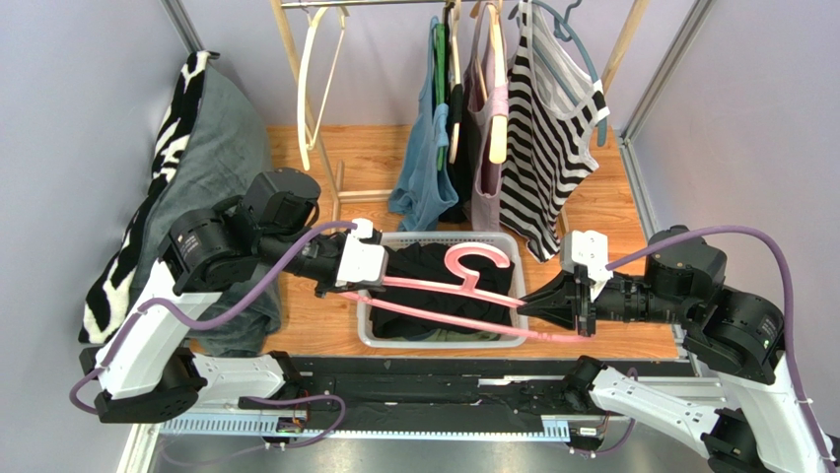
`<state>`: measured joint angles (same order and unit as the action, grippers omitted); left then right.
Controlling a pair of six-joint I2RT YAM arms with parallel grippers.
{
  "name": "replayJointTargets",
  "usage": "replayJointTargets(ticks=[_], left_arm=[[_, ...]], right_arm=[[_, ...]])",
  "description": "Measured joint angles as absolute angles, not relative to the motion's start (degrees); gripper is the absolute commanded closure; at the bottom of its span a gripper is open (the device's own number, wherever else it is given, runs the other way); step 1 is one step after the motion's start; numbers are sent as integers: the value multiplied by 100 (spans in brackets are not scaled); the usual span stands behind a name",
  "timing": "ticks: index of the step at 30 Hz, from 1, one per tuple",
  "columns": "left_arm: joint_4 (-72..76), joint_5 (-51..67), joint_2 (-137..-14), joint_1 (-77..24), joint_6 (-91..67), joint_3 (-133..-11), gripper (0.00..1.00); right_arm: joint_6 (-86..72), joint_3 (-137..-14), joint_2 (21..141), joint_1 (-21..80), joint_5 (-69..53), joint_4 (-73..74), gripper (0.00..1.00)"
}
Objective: Remove the tank top from the hanger
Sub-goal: Place the tank top in the bin, then place the hanger at the clothesline.
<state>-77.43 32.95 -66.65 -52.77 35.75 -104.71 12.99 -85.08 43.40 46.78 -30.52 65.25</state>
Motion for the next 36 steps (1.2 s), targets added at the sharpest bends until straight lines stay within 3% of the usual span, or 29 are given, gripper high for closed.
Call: replayJointTargets(ticks=[1,5,9,12,15,26,36], left_arm=[[-7738,3291,-6685,-5277,3540,-10473,100],[-7728,3245,-6698,-5271,3461,-10473,100],[-7671,3168,-6698,-5260,3376,-10473,100],[-7644,3057,-6665,-5192,3288,-10473,100],[-7592,2991,-6488,-4912,3144,-10460,100],[-7096,2980,-4359,-3500,2331,-10372,100],[-6578,2390,-3306,-2357,1409,-10280,100]], right_arm=[[1310,-8508,4340,4678,-3057,6539,100],[1374,-8508,4338,4678,-3022,6539,100],[1372,-8442,4283,4681,-2849,6434,72],[1302,-8322,4139,4678,-2349,6128,44],[1240,-8149,3809,4678,-1704,5671,35],[1203,-7937,2512,4678,1153,3667,37],[941,-7940,2589,4678,1796,3651,37]])
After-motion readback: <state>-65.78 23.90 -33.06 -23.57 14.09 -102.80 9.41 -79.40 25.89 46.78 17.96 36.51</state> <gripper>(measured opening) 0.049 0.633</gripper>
